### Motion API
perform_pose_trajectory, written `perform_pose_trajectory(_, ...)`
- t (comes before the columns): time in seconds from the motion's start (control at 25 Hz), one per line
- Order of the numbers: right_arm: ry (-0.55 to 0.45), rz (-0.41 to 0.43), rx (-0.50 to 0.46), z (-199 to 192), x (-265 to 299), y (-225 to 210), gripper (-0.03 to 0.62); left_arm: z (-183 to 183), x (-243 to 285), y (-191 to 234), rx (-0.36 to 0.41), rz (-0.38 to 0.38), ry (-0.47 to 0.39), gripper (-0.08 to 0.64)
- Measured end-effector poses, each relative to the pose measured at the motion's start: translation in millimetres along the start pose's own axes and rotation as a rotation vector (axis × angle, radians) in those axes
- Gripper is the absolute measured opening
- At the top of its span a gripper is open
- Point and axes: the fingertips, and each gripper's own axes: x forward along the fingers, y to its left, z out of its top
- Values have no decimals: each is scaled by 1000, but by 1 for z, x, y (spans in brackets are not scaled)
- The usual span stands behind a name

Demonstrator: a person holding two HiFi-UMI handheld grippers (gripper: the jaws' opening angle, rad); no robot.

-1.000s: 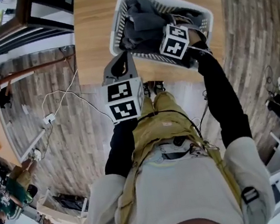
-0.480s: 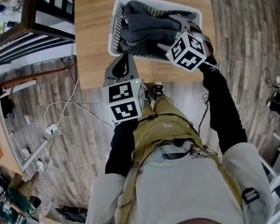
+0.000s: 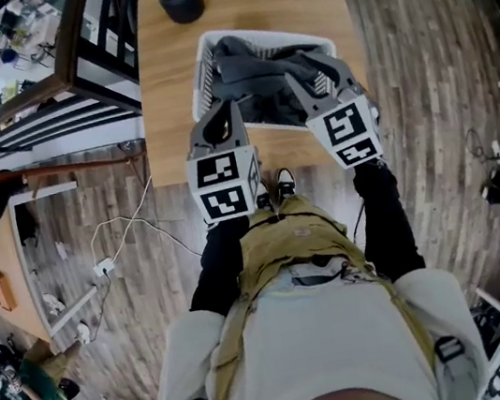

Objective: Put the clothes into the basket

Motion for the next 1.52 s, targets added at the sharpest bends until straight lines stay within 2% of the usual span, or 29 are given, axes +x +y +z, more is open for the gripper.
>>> perform_pose_trajectory(0.04, -28, -22, 15, 8, -7, -4, 126, 6, -2, -4, 6, -5, -13, 0)
perform_pose_trajectory(0.2, -115, -71, 56, 32, -32, -15, 86, 27, -11, -22, 37, -26, -68, 0)
perform_pose_trajectory(0.52, -231, -109, 85, 73, -65, -27, 25, 72, -21, -46, 112, -37, -183, 0)
perform_pose_trajectory(0.84, -342, -194, 216, 98, -87, -42, 23, 108, -28, -58, 133, -66, -299, 0)
perform_pose_trajectory(1.16, -412, -235, 297, 103, -101, -56, 23, 133, -35, -59, 133, -66, -390, 0)
perform_pose_trajectory(1.52, -457, -238, 254, 118, -104, -55, 23, 148, -45, -59, 107, -76, -481, 0)
